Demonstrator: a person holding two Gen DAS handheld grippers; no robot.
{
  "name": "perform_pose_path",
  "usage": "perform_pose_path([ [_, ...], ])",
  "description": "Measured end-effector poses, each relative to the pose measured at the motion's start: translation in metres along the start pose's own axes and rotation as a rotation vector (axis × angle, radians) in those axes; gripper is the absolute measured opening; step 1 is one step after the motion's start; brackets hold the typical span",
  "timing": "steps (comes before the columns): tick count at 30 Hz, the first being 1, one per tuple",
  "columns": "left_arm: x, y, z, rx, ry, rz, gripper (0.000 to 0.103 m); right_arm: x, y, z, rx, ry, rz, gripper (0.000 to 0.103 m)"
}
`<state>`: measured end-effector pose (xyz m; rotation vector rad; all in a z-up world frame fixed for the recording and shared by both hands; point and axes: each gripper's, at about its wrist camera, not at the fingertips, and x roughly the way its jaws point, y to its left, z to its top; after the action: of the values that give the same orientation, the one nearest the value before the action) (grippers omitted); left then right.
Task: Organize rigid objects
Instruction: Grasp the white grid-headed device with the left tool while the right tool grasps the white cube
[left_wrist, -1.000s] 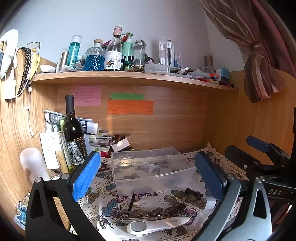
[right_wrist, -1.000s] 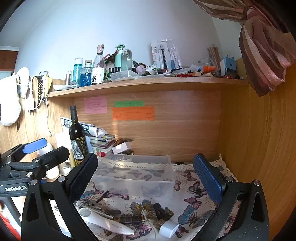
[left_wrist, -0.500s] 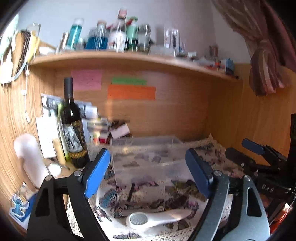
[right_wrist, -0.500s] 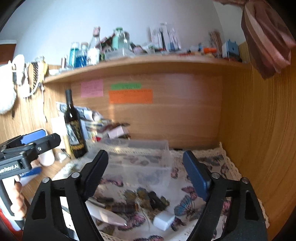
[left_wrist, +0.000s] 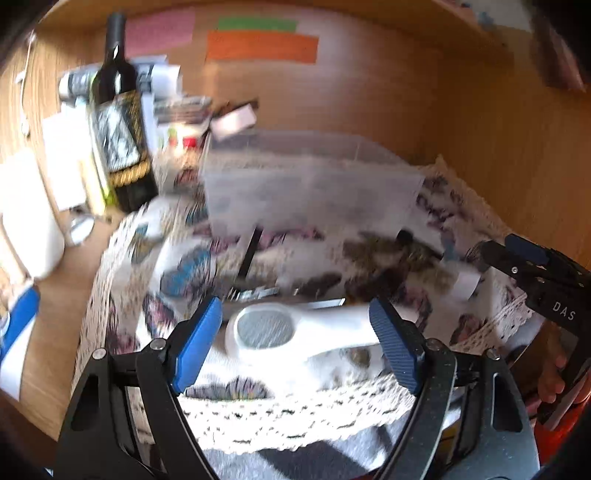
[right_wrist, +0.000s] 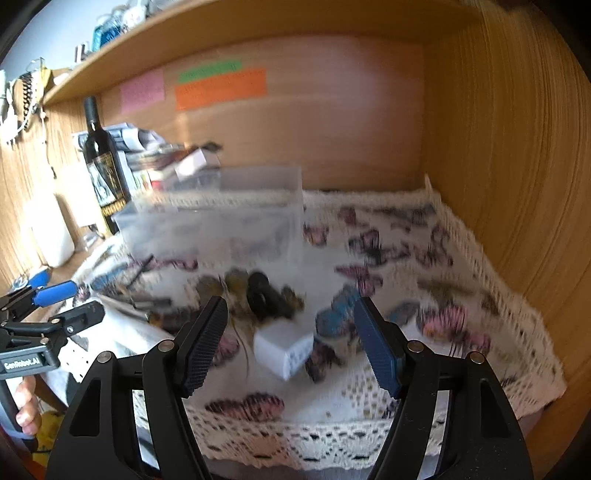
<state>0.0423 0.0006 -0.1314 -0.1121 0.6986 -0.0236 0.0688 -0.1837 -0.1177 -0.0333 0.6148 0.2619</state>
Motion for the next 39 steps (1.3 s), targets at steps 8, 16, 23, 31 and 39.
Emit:
perform_pose_path([
  [8,0.001,0.013,-0.023,-0.031,0.109,-0.015,0.060,0.008,-0.005,-0.015,0.001,0.053,0.013,0.068],
  [16,0.017,0.030,-0.019,-0.050,0.131,0.077,0.053,0.021,-0.008,-0.020,0.002,0.096,0.011,0.068],
  [23,0.029,0.051,0.000,-0.104,0.150,0.126,0.037,0.027,-0.008,-0.020,0.001,0.112,0.023,0.068],
  [31,0.016,0.039,0.009,-0.158,0.128,0.066,0.048,0.045,-0.002,-0.017,0.000,0.144,0.080,0.068],
  [39,0.038,0.003,0.024,-0.079,0.146,0.053,0.070,0.059,0.000,-0.018,0.014,0.160,0.110,0.052],
])
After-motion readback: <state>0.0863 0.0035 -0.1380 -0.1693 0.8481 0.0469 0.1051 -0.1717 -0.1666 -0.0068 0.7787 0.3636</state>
